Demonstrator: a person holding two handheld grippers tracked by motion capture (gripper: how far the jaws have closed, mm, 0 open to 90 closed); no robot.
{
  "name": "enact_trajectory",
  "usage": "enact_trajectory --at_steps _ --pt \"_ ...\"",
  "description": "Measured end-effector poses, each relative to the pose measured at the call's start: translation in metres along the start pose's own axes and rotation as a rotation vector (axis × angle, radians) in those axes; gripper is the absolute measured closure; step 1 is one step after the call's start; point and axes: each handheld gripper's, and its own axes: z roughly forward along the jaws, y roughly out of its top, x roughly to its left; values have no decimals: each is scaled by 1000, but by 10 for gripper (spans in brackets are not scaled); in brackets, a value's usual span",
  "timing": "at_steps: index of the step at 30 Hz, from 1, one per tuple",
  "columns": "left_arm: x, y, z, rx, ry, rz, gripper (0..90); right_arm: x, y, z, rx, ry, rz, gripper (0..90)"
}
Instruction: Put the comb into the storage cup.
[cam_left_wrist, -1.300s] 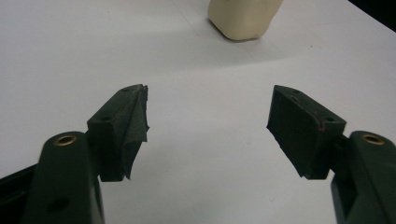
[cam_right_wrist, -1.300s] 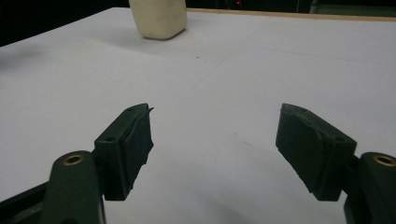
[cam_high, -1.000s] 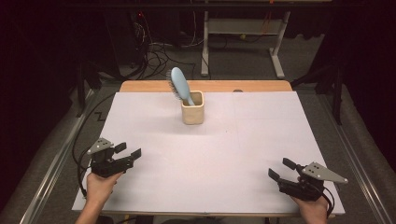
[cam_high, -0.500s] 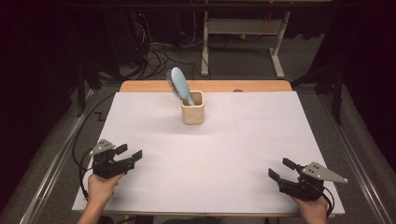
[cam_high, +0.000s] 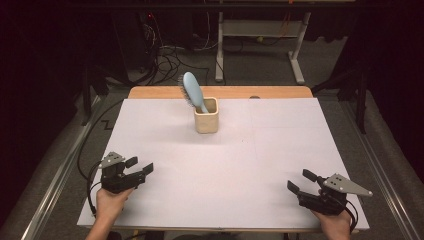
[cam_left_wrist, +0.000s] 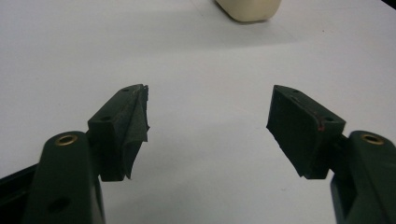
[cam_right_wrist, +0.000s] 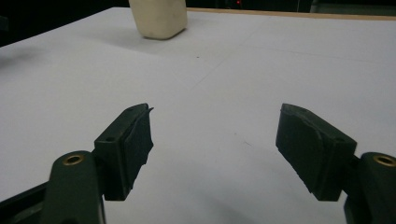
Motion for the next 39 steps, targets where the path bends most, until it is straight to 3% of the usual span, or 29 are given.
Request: enact_trajectory --at_steps 39 --pt "0 -20 3 0 5 -17 284 0 0 0 2 4 0 272"
